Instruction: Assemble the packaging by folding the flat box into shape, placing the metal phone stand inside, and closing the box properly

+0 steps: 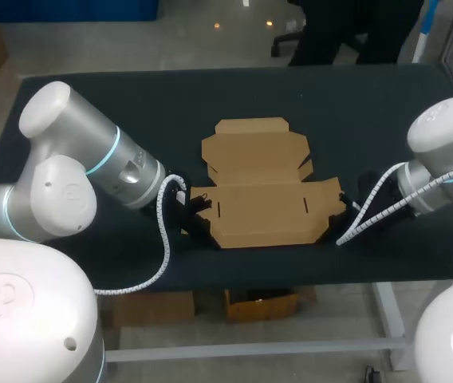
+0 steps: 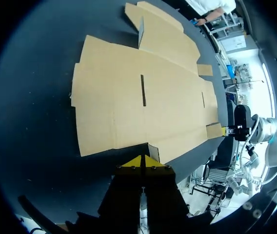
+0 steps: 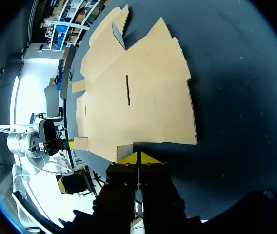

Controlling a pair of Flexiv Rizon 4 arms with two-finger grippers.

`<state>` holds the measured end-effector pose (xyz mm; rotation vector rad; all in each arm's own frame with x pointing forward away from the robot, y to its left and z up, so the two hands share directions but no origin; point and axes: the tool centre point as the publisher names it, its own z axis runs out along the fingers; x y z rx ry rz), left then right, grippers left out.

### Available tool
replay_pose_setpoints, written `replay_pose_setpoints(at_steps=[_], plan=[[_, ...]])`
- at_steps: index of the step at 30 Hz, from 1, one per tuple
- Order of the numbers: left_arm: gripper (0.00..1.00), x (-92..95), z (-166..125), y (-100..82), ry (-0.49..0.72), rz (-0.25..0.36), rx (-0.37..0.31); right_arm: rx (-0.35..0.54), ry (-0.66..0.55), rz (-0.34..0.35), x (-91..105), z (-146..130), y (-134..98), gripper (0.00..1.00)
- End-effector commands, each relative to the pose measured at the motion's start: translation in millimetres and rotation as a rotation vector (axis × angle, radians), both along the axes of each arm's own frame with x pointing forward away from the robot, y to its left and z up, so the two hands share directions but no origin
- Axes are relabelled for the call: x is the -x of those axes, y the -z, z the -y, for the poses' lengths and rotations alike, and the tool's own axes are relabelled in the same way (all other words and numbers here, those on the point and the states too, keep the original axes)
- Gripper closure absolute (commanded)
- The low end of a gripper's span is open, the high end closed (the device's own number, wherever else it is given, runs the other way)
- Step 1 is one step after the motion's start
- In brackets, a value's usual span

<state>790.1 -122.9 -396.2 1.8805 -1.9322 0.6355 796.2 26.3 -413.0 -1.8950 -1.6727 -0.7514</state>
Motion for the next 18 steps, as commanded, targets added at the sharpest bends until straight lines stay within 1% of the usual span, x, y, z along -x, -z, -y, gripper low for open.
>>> replay_pose_setpoints(at_steps=[1, 18], plan=[[1.0, 0.0, 4.8, -2.0, 0.0, 0.001, -0.023, 0.016, 0.003, -0.002, 0.7, -2.9, -2.5, 1.0], [1.0, -0.5, 10.5, -5.1, 0.006, 0.005, -0.063, 0.051, -0.009, -0.011, -7.1, -6.8, -5.8, 1.0]])
